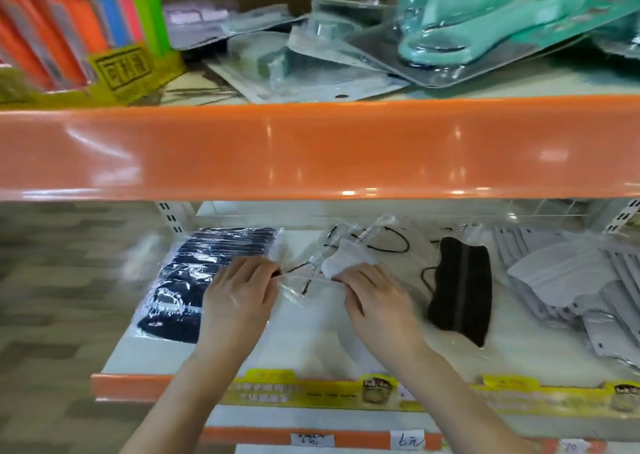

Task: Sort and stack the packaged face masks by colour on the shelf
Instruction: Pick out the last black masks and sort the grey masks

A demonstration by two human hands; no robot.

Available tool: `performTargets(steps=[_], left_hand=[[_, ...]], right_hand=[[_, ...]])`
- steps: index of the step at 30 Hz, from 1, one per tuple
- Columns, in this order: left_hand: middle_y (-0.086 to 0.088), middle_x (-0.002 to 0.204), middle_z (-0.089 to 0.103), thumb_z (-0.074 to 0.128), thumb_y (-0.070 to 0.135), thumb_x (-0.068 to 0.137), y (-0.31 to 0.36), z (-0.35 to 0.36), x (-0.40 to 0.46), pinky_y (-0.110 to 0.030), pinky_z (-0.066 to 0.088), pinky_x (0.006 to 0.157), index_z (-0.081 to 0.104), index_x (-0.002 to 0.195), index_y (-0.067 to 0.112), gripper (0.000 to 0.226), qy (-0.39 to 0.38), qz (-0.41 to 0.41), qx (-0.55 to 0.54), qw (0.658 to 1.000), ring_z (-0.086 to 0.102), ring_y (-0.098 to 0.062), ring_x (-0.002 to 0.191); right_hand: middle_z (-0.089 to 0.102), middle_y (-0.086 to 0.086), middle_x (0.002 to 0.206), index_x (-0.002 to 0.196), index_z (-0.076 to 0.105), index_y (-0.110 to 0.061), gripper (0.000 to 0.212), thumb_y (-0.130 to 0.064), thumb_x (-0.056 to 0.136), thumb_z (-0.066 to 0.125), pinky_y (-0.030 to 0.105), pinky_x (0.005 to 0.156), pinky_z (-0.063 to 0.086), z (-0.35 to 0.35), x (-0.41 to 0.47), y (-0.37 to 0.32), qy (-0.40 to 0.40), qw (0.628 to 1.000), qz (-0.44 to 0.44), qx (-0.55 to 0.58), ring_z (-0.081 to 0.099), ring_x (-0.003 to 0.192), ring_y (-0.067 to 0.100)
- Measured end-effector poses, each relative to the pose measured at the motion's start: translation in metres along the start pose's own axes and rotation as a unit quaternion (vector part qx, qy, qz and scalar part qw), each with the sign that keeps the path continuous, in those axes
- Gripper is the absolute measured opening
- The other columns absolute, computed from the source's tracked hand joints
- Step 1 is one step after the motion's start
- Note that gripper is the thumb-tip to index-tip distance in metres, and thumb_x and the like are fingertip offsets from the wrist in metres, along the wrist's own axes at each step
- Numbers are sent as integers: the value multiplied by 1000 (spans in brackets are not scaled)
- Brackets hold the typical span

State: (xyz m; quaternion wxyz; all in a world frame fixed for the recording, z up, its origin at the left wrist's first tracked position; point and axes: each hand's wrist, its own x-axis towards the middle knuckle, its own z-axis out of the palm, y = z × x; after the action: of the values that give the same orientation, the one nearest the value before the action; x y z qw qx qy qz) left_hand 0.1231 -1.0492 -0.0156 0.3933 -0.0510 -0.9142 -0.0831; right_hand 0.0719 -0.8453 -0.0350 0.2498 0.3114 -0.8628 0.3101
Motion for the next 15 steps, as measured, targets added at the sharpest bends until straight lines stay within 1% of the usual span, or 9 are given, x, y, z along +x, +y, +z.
performTargets(steps=[3,7,8,10,11,13,15], left_hand=[[-2,83,65,45,12,80,-33,-11,-9,-30,38,65,65,83,8,20,-15,-9,7,1000,53,-20,79],[-1,81,61,43,9,74,-70,-27,-25,-28,30,64,60,83,9,19,-30,-28,15,999,46,-18,80],[-1,81,60,41,9,73,-78,-29,-30,-28,29,64,59,82,9,20,-36,-33,16,999,46,-18,79],[1,82,59,37,8,72,-96,-33,-41,-26,29,62,57,81,10,22,-52,-41,11,998,45,-18,79],[1,83,59,37,8,72,-105,-35,-47,-26,30,62,57,80,10,22,-62,-43,7,997,45,-18,79],[2,85,58,36,8,71,-119,-35,-58,-26,32,61,54,79,11,20,-82,-42,-7,996,46,-20,79],[2,88,59,35,8,70,-131,-36,-69,-27,35,59,48,80,14,17,-98,-34,-25,994,49,-22,79]], right_hand=[[61,-3,89,93,66,-16,25,-16,82,43,36,67,48,21,8,-23,-29,999,-6,16,58,80,21],[62,-5,90,92,67,-20,23,-20,85,45,28,70,40,53,14,-55,-44,999,-16,10,57,80,19],[62,-5,90,92,67,-21,23,-20,84,46,27,71,40,60,14,-60,-49,999,-21,3,57,81,18],[61,-6,92,95,65,-23,22,-21,82,48,28,70,45,76,12,-71,-72,997,-33,-21,56,84,17],[59,-6,93,97,63,-24,22,-22,79,52,29,69,47,84,11,-77,-88,995,-40,-33,53,86,16],[57,-6,93,97,61,-24,29,-22,69,68,29,68,50,93,8,-86,-132,989,-41,-43,49,89,15],[56,-6,91,92,62,-25,40,-31,59,83,30,66,50,103,6,-96,-178,982,-21,-62,54,88,16]])
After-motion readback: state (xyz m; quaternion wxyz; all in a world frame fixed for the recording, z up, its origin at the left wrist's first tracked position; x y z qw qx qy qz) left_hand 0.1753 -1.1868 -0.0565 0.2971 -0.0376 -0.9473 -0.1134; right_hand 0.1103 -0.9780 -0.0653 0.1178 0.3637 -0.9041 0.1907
